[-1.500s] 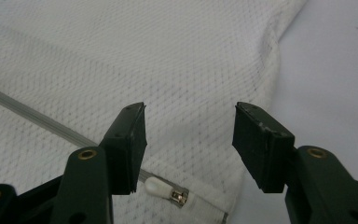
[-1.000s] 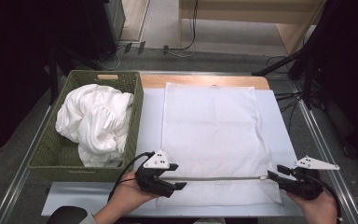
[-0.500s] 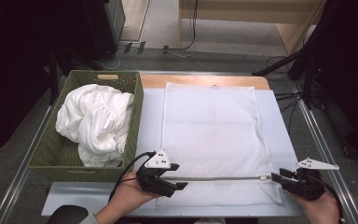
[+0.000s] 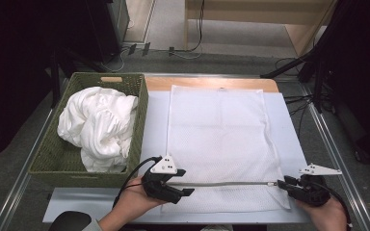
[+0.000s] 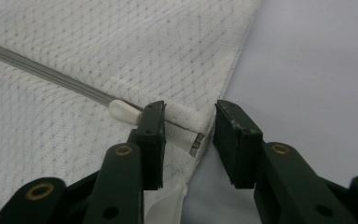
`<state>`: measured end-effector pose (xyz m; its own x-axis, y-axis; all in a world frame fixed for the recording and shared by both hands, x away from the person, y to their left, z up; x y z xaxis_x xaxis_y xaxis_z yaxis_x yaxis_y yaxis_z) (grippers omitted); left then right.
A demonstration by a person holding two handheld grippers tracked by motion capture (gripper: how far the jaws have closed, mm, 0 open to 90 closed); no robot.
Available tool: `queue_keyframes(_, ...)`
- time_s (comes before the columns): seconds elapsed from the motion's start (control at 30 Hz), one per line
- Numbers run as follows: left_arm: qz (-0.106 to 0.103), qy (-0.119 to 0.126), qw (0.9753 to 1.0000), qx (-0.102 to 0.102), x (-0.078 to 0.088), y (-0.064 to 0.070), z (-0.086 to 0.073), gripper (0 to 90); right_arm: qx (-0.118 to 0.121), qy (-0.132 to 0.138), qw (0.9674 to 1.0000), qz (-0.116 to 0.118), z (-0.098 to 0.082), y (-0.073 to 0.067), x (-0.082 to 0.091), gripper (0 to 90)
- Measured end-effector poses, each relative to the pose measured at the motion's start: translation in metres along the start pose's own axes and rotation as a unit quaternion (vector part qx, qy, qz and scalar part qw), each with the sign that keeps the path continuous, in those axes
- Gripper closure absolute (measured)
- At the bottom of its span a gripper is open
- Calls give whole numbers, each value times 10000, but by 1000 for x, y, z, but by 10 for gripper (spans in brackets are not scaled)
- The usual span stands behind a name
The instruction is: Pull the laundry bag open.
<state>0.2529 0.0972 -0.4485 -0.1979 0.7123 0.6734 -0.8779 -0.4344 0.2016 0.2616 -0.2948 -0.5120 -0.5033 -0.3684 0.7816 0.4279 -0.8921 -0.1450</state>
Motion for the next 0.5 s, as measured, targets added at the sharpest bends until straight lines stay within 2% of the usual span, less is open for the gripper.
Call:
queue_keyframes(0.17,-6,-9,10000,10,-1,0,0,342,-27,-182,9998,-117,3,-2,-1,734)
queue_keyframes(0.27,-8,-21,10000,9,-2,1,0,343,-345,-295,9989,-108,6,-1,-2,780)
queue_keyframes(0.37,-2,-37,10000,-15,-2,1,0,343,-497,-358,9981,-14,8,0,-2,839)
queue_keyframes(0.5,-4,-53,10000,-35,-2,1,0,344,-478,-436,9979,30,11,-2,-3,850)
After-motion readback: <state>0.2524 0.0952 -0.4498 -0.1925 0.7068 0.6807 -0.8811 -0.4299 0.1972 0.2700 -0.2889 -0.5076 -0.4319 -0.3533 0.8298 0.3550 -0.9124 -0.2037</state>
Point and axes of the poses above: each handheld gripper's, and its own axes: x roughly backward along the jaws, z roughly out of its top, y roughly to its right, the point moved 5 cm from there along -x, roughly forward along the jaws, and after that the axes turned 1 degree about -y, right-handed, at the moved point
